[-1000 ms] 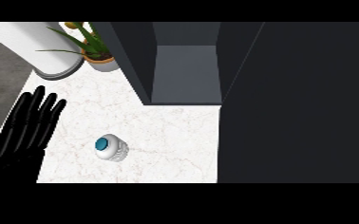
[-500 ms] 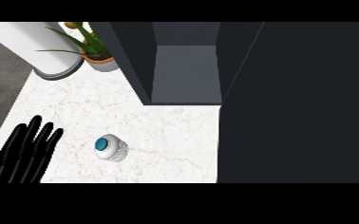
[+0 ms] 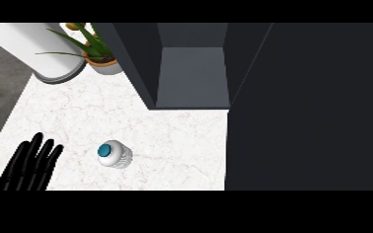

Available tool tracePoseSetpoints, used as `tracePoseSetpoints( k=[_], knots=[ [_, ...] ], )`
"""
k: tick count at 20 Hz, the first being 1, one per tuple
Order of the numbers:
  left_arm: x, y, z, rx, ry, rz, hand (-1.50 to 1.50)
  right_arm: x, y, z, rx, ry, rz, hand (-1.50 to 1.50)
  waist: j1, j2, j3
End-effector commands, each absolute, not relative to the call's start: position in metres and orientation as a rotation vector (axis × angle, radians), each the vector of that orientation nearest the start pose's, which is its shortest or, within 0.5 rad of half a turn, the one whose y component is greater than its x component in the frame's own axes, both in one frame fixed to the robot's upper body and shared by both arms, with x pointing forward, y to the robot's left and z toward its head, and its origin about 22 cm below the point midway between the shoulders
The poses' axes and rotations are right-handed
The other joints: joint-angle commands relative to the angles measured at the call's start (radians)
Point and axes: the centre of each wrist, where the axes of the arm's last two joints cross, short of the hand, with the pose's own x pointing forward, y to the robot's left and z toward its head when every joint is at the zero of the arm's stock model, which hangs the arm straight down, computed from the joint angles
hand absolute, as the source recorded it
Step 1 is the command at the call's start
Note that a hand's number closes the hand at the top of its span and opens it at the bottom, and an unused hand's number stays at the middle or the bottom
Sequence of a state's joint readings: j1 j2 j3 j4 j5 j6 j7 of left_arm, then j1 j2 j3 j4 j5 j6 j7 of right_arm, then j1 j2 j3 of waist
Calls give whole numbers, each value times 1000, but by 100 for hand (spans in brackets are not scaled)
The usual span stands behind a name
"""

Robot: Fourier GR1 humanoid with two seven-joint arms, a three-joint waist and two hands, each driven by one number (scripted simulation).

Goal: Pick up the bottled water, place it into the cabinet and close the cabinet

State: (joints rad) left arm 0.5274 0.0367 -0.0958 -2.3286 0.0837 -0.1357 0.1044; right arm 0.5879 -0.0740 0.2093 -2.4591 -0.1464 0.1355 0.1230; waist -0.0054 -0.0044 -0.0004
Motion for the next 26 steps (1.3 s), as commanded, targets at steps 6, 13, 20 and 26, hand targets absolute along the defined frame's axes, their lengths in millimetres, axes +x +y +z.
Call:
tracePoseSetpoints(
  k=[6, 13, 20, 26],
  knots=[
    [132, 272, 51, 88, -1697, 41, -150, 57, -235, 145, 189, -1846, 79, -150, -10, 1, 0],
    [153, 283, -2, 78, -1649, 23, -150, 53, -233, 142, 171, -1851, 80, -150, -8, 2, 0],
    [165, 279, -61, 83, -1631, 75, -150, 50, -233, 145, 167, -1852, 58, -150, -4, 5, -1],
    [174, 292, -92, 124, -1641, 107, -150, 37, -236, 137, 174, -1843, 89, -150, -13, 1, 0]
  ],
)
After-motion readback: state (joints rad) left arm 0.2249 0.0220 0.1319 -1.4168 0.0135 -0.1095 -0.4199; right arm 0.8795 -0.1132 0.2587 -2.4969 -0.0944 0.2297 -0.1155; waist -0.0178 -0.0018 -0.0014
